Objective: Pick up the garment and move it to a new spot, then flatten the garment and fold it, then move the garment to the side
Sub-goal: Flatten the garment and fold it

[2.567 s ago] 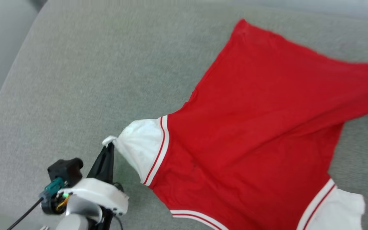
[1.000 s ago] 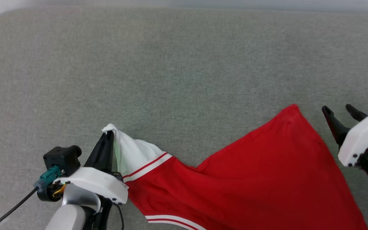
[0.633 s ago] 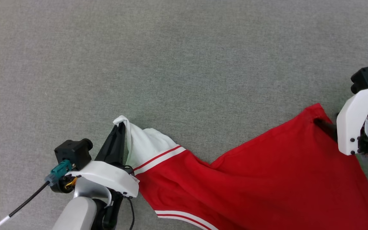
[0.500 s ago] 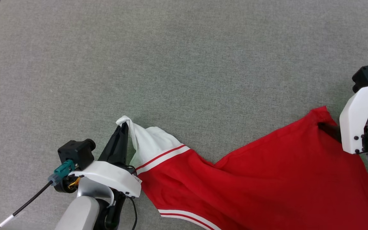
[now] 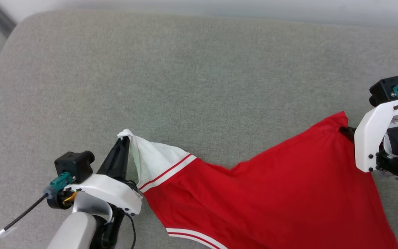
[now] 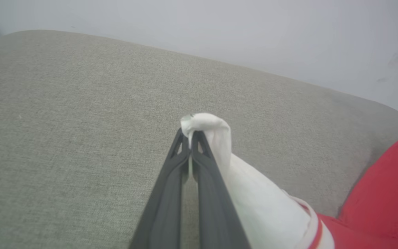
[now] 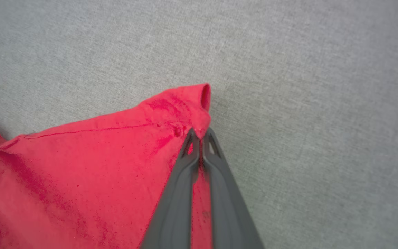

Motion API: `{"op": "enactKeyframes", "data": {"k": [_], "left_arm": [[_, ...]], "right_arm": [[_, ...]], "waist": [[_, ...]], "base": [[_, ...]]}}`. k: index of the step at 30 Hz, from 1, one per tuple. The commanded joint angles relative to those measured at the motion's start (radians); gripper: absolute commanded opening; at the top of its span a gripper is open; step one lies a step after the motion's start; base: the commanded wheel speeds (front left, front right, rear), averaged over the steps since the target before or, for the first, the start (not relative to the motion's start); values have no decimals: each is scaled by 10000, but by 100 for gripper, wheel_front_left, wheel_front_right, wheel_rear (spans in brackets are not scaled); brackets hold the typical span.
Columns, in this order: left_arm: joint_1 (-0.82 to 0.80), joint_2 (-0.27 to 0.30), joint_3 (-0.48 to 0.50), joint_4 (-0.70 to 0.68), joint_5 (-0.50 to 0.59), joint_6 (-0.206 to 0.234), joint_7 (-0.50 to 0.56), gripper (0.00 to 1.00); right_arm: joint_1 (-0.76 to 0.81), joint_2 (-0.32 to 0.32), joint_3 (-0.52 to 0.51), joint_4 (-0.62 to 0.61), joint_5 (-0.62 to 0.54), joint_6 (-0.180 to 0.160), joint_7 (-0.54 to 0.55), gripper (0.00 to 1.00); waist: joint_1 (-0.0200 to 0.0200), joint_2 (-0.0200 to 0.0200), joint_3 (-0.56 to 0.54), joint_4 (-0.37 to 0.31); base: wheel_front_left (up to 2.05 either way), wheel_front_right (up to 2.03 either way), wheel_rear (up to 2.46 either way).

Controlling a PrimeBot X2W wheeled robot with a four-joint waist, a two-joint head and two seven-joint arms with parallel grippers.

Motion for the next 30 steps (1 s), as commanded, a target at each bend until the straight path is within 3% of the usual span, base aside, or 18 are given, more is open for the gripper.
{"op": "enactKeyframes", "data": {"k": [1, 8, 15, 21, 30], "left_arm": [[-171, 185, 121, -38, -4, -12, 39, 0], [-1496, 605, 421, -4, 22, -104, 370, 0], [-3639, 491, 472, 1105, -100, -315, 756, 0], [-6283, 435, 599, 2608, -36, -565, 755, 0], [-10647, 813, 776, 4241, 614, -703, 66, 0]], "right_arm": [[-104, 82, -24, 76, -140, -7, -406, 0], [-802, 316, -116, 648, -503, -7, -1475, 0], [-2083, 484, -291, 1420, -786, -7, -2362, 0], [-3829, 388, -519, 1972, -872, -7, -3284, 0], [-6869, 384, -942, 2285, -1582, -9, -4779, 0]], "waist": [[-1, 0, -551, -335], [-1, 0, -1304, -824], [-1, 0, -1396, -1028], [-1, 0, -623, -1155], [-1, 0, 1323, -1338]], "base": [[0, 0, 0], [0, 0, 0], [0, 0, 0], [0, 0, 0], [0, 0, 0]]}}
